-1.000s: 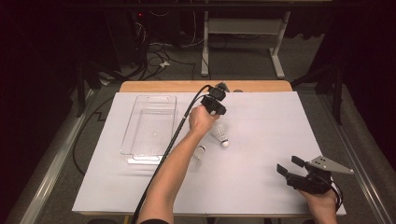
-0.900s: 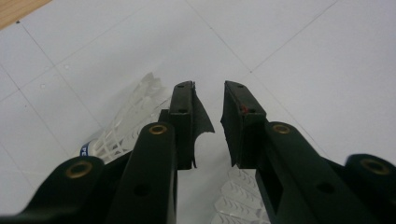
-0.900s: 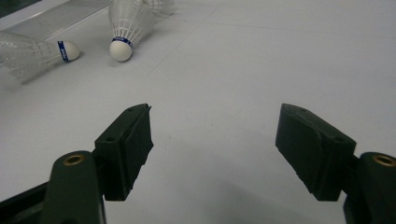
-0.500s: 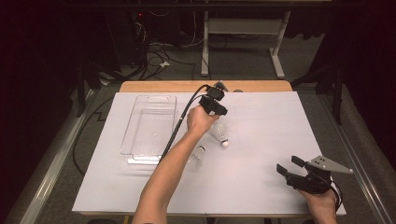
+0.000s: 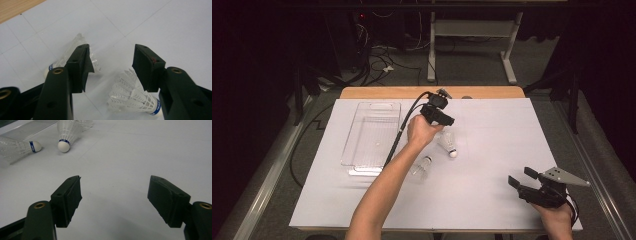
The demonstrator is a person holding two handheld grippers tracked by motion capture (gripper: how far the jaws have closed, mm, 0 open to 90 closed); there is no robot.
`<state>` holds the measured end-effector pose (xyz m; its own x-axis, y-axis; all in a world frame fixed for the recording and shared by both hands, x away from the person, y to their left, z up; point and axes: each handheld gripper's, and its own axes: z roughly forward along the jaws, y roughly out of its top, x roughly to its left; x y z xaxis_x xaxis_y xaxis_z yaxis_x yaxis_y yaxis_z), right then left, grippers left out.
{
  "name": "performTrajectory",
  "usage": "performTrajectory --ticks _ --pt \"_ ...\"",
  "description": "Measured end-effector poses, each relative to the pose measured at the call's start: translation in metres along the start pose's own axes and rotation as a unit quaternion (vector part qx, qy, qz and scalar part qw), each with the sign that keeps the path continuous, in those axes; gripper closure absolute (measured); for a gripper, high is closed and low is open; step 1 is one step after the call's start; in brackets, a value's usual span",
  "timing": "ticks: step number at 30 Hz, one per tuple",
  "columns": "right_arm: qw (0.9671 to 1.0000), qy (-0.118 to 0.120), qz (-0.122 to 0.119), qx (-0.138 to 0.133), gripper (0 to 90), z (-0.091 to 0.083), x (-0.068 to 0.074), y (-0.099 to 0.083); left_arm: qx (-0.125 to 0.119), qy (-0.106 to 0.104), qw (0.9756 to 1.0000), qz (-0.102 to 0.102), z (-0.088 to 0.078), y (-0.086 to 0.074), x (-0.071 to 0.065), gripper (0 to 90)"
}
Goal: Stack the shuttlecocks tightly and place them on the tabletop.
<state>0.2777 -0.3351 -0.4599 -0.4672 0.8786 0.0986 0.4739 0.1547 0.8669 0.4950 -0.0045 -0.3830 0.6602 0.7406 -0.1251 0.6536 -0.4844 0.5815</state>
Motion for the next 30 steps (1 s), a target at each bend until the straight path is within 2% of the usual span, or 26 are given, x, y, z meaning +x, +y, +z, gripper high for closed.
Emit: performTrajectory --ticks 9,13,30 --pt "1.0 -0.001 0.002 0.001 27.3 0.0 0.0 0.0 -0.006 -0.005 1.0 0.003 -0.009 -0.007 0.0 44.5" --pt "1.0 0.0 0.001 0.001 27.3 0.0 0.0 0.0 -0.013 -0.006 0.9999 -0.002 -0.013 -0.011 0.0 43.6" --pt "1.0 -0.001 0.002 0.001 27.3 0.0 0.0 0.0 -0.013 0.005 0.9999 -0.002 -0.024 -0.03 0.002 36.4"
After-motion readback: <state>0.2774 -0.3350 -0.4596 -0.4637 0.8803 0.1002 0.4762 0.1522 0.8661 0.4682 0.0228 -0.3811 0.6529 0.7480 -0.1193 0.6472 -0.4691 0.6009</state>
